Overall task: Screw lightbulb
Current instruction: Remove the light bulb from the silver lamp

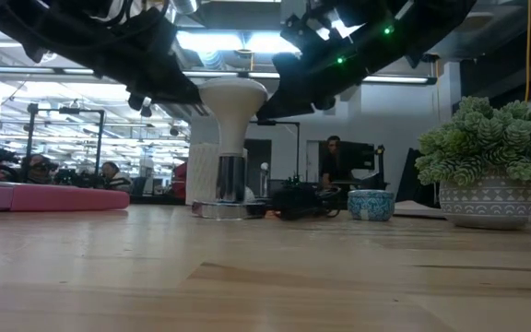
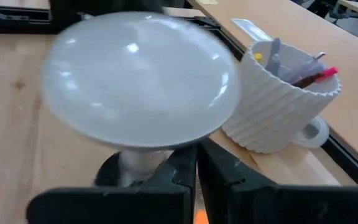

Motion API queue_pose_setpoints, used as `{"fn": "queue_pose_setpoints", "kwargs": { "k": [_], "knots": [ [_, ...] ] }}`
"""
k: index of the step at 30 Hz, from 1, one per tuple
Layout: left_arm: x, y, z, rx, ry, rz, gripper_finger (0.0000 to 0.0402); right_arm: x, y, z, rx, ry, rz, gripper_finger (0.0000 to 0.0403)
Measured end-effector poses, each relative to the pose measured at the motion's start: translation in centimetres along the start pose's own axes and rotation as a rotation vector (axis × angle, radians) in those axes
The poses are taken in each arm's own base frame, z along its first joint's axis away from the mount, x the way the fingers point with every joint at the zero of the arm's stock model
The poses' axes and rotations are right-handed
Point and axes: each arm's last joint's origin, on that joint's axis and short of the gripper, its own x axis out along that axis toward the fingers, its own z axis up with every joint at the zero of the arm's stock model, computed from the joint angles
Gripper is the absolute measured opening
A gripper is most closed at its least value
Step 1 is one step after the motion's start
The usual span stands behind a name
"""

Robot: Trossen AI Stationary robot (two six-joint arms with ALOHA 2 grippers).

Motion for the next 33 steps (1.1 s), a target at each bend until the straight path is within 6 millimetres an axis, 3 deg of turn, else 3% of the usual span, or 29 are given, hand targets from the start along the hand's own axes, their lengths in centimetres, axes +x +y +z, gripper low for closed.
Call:
{"fn": "queue_pose_setpoints", "kwargs": {
  "k": [11, 18, 23, 29, 33],
  "knots": [
    [-0.6, -1.1, -0.2, -0.013, 0.006, -0.065, 0.0, 1.0, -2.5, 0.6, 0.054, -0.045, -0.05, 0.0019],
    [-0.7, -1.0, -0.2, -0.005, 0.001, -0.047, 0.0, 1.0, -2.1, 0.6, 0.051, -0.05, 0.017, 0.0019],
    [-0.7, -0.8, 0.0, 0.02, -0.027, 0.033, 0.0, 0.9, -2.5, 0.7, -0.015, -0.038, -0.108, 0.0019],
    [-0.8, -0.4, 0.6, 0.032, -0.081, 0.109, 0.0, -1.0, -3.7, 2.5, -0.086, -0.064, -0.237, 0.0019],
    [-0.8, -0.5, 1.1, 0.022, -0.124, 0.094, 0.0, -2.9, -4.2, 3.8, -0.054, -0.075, -0.197, 0.0019]
  ]
}}
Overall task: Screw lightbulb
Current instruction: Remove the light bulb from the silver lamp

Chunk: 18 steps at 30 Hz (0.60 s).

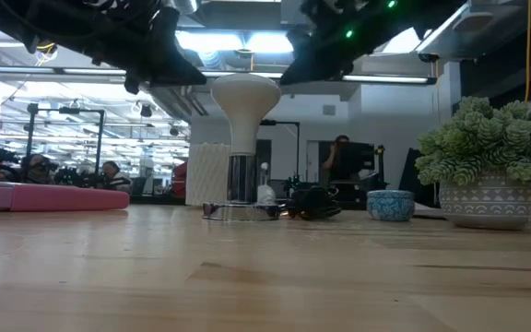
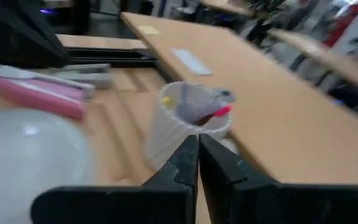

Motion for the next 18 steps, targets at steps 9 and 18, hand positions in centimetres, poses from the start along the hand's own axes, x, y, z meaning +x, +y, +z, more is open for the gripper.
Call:
{"fn": "queue_pose_setpoints", "kwargs": {
  "k": [9, 18],
  "knots": [
    [0.0, -0.4, -0.1, -0.032, 0.017, -0.112, 0.0, -3.0, 2.5, -0.1, 0.078, 0.092, 0.36, 0.0019],
    [0.6, -0.8, -1.1, -0.028, 0.056, -0.113, 0.0, -4.6, 4.7, -0.3, 0.068, 0.093, 0.355, 0.0019]
  ]
}}
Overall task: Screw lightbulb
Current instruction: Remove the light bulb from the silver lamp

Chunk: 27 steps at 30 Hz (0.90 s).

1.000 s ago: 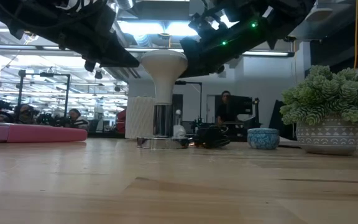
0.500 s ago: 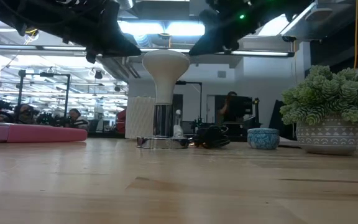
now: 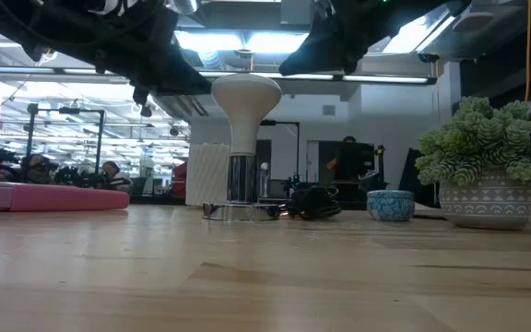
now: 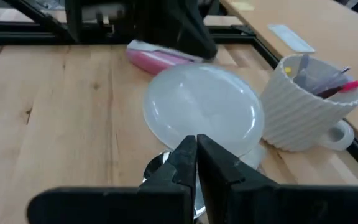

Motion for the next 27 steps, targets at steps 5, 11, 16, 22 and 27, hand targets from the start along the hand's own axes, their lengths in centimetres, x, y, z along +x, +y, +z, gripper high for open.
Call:
{"fn": "queue_pose_setpoints", "kwargs": {
  "k": [5, 11, 16, 22, 27],
  "knots": [
    [0.7, -0.3, -0.4, 0.003, -0.017, 0.0, 0.0, 0.3, 0.3, -0.4, 0.025, 0.015, 0.001, 0.0019],
    [1.3, 0.1, -0.6, 0.002, -0.023, 0.019, 0.0, 1.5, 0.6, -1.3, 0.022, 0.038, -0.024, 0.0019],
    [1.3, -0.1, -0.6, -0.001, -0.021, 0.005, 0.0, 1.7, 0.6, -1.5, 0.004, 0.039, -0.077, 0.0019],
    [1.0, -0.4, -0.7, 0.002, -0.021, -0.006, 0.0, 1.8, 0.2, -1.5, -0.001, 0.041, -0.116, 0.0019],
    [0.6, -0.9, -0.8, -0.008, -0.018, -0.017, 0.0, 2.0, -0.6, -1.6, 0.004, 0.05, -0.151, 0.0019]
  ]
}}
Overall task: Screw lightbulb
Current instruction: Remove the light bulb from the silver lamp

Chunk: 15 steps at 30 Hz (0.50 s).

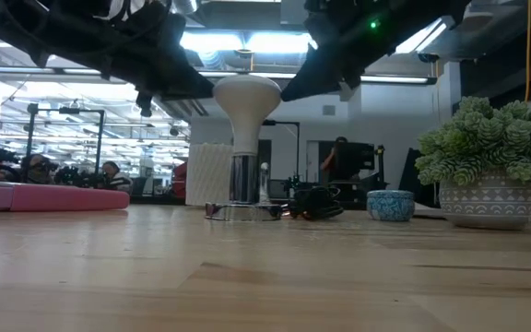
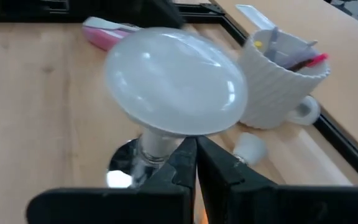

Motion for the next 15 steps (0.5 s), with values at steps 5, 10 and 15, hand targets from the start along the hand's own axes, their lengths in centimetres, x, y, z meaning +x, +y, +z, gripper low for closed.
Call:
{"fn": "queue_pose_setpoints", "kwargs": {
  "k": [5, 10, 15],
  "knots": [
    [-0.4, -0.7, -0.1, -0.01, 0.009, -0.075, 0.0, 0.5, -1.1, 0.1, 0.018, -0.001, -0.059, 0.0019],
    [-0.7, -1.1, -0.2, -0.004, 0.015, -0.1, 0.0, 1.1, -2.1, 0.6, 0.061, -0.026, -0.035, 0.0019],
    [-0.7, -1.1, -0.1, -0.008, 0.008, -0.094, 0.0, 1.8, -2.9, 0.8, 0.081, -0.047, -0.015, 0.0019]
  ]
}}
